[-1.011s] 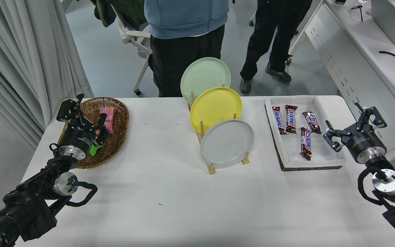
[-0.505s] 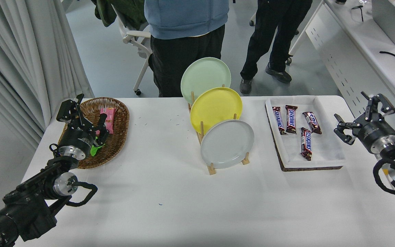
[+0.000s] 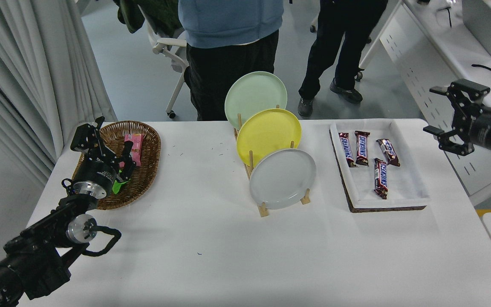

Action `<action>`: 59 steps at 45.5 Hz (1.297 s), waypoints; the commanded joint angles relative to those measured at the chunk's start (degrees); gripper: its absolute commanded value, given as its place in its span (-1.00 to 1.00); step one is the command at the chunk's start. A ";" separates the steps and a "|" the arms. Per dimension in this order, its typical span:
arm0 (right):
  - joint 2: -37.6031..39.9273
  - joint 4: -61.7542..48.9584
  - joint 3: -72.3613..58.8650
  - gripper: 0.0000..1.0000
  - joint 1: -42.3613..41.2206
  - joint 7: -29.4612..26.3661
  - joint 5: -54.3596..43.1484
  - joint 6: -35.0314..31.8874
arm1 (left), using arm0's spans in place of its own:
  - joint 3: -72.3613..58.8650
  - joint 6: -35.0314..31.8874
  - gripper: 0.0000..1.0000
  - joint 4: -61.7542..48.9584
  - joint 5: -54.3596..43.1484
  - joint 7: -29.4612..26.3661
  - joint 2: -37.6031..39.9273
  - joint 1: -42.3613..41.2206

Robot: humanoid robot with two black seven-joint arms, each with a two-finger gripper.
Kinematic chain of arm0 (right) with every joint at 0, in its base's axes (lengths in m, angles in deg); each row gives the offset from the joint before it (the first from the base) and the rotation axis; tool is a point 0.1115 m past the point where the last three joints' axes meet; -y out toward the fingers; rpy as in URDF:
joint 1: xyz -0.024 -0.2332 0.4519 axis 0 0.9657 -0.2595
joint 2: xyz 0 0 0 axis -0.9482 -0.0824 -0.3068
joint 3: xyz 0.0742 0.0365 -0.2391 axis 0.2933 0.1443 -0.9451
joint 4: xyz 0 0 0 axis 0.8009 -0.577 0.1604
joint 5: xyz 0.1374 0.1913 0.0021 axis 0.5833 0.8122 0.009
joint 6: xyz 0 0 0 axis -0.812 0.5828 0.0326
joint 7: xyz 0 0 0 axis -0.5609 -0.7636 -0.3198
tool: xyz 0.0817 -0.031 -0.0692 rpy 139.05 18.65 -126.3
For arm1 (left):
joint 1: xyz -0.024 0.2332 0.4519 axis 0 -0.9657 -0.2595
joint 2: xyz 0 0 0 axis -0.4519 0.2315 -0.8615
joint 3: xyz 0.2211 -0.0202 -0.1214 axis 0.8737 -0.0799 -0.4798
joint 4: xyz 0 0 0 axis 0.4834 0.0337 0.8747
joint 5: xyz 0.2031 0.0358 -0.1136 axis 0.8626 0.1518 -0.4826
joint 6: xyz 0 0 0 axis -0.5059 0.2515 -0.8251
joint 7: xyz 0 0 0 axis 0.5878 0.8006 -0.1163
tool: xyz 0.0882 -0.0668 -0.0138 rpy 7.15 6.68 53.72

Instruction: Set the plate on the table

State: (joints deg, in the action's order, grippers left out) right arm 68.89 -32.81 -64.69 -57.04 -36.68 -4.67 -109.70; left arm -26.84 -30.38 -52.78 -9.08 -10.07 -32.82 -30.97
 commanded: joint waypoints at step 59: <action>-1.18 30.77 -15.04 1.00 -14.61 -5.99 11.84 18.32 | 0.02 0.00 1.00 0.00 0.03 0.00 0.00 0.00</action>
State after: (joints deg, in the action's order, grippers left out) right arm 69.85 -8.97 -78.46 -71.73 -38.83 1.57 -104.11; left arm -26.84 -30.38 -52.79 -9.09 -10.06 -32.82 -30.97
